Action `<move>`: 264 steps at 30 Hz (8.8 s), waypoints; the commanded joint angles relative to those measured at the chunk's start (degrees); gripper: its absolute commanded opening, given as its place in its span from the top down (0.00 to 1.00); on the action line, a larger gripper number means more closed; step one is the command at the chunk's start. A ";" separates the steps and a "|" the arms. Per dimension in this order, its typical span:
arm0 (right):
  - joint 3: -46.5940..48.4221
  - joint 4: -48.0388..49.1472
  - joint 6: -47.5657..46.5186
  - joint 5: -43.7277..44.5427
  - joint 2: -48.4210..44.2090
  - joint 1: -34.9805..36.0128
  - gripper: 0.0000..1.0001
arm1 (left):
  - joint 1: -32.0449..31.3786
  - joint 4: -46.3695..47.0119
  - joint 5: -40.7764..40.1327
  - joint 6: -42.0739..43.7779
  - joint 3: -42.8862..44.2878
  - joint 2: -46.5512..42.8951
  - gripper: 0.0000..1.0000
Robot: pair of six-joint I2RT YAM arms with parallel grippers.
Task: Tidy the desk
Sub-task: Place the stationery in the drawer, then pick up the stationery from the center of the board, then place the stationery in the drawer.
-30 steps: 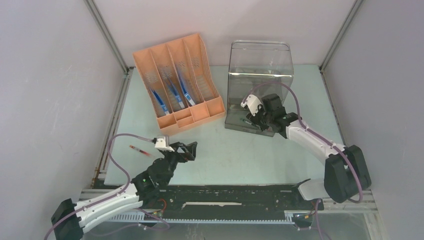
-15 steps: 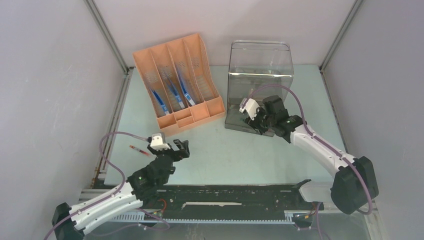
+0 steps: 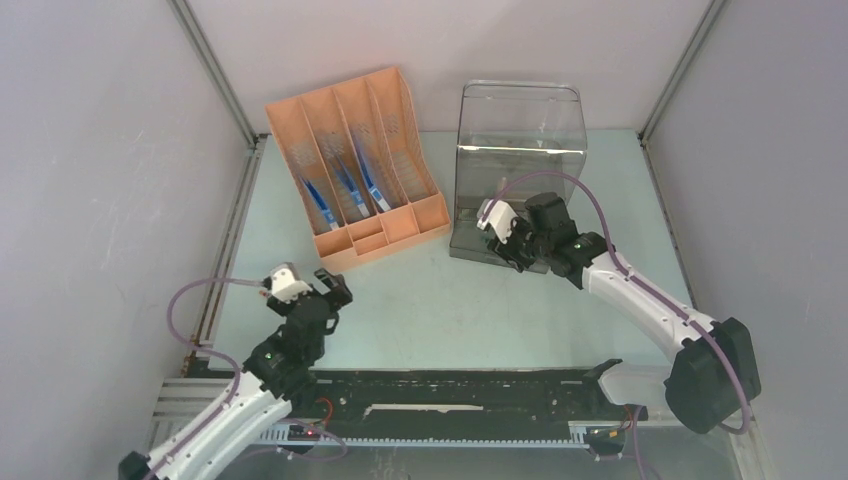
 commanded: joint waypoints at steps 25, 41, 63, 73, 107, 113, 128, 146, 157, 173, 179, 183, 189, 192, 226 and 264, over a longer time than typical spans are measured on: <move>1.49 -0.26 -0.75 -0.86 -1.94 1.26 0.45 | 36.20 -25.30 14.94 -20.11 24.18 41.28 0.25; 1.50 -0.31 -0.84 -0.69 -1.76 1.15 0.46 | 37.35 -19.41 18.06 -20.52 23.95 50.21 0.44; 1.51 -0.38 -0.92 -0.68 -1.68 0.98 0.45 | 37.90 -17.81 22.87 -17.28 25.11 51.06 1.00; 1.49 -0.66 -0.95 -1.46 -1.32 0.82 0.45 | 37.90 -11.10 28.85 -12.10 18.68 33.74 1.00; 1.57 -3.00 -0.66 -9.83 -4.07 0.80 0.46 | 6.09 51.83 56.27 15.44 -1.60 15.91 1.00; 2.89 -4.85 1.20 -13.48 -7.50 0.87 0.46 | -1.07 63.31 50.89 18.24 -0.26 26.12 1.00; 12.52 -11.45 12.63 -30.27 -11.82 -5.48 0.41 | -14.01 85.43 37.13 21.98 4.50 46.96 1.00; 5.53 2.80 29.14 -57.52 -10.75 -12.65 0.19 | -24.63 94.57 26.50 25.44 11.76 59.22 1.00; 1.88 9.41 34.27 -54.09 -9.68 -12.01 0.16 | -28.42 95.88 22.36 25.21 15.46 63.88 0.99; 0.36 12.24 36.43 -50.43 -8.62 -10.62 0.17 | -31.65 95.86 19.09 25.74 19.36 67.23 1.00; 0.37 12.66 38.22 -48.29 -8.36 -10.53 0.22 | -32.64 95.78 16.66 26.06 20.94 68.61 1.00; 0.37 12.70 38.52 -47.81 -8.16 -10.38 0.29 | -33.27 95.41 15.08 26.28 21.71 69.32 1.00; 0.33 12.72 38.37 -46.68 -7.77 -10.11 0.77 | -33.55 94.38 14.70 26.46 22.17 69.18 0.99; 0.35 12.12 37.14 -45.20 -8.03 -9.96 1.00 | -33.48 94.29 14.80 26.93 21.82 69.00 0.87; 2.26 5.00 1.72 -6.19 -9.72 -6.59 0.99 | -31.03 85.50 9.46 22.25 -2.50 57.07 0.00; 5.00 -4.64 -2.18 -22.97 2.22 -1.37 0.37 | -26.00 75.26 14.16 13.98 -3.16 52.11 0.02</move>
